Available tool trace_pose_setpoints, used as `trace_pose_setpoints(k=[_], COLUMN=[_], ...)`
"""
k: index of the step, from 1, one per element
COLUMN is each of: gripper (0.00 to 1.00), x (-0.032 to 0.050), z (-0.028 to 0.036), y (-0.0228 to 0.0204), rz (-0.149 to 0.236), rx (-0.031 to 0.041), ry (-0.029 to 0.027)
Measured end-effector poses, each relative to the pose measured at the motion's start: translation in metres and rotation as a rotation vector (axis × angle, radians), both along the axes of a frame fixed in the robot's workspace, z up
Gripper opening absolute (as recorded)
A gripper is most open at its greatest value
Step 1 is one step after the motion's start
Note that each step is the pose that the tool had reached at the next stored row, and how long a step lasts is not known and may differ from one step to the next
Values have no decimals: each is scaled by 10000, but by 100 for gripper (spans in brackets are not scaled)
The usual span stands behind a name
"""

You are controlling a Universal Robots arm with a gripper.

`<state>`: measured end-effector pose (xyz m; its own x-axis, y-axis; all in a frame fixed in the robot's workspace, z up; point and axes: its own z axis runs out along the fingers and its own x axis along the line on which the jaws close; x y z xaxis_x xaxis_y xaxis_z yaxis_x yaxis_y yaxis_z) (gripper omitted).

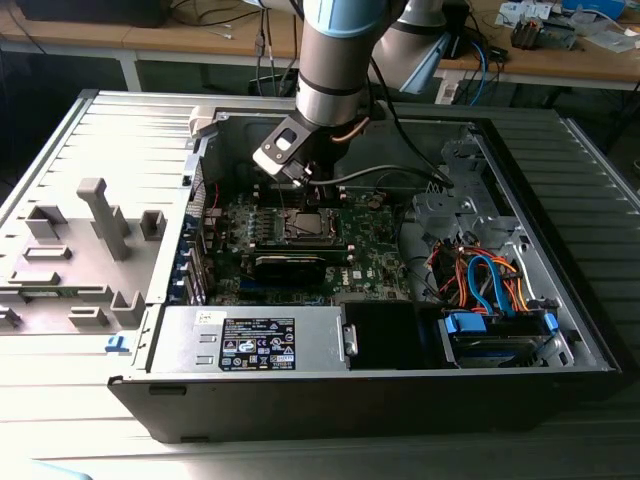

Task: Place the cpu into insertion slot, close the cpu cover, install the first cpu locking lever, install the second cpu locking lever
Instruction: 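Install the first cpu locking lever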

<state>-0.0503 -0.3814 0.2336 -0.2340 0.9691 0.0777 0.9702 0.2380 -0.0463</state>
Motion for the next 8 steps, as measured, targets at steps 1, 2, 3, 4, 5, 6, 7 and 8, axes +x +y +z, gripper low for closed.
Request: trace_pose_setpoints(k=[1,2,3,4,5,6,7,8], gripper=[11,11,11,11,11,11,11,11], x=[0,0,0,0,0,0,0,0], z=[0,0,0,0,0,0,0,0], y=[0,0,0,0,0,0,0,0], rz=[15,31,44,56,68,80,99,110], rx=[0,0,0,0,0,0,0,0], ry=[0,0,0,0,0,0,0,0])
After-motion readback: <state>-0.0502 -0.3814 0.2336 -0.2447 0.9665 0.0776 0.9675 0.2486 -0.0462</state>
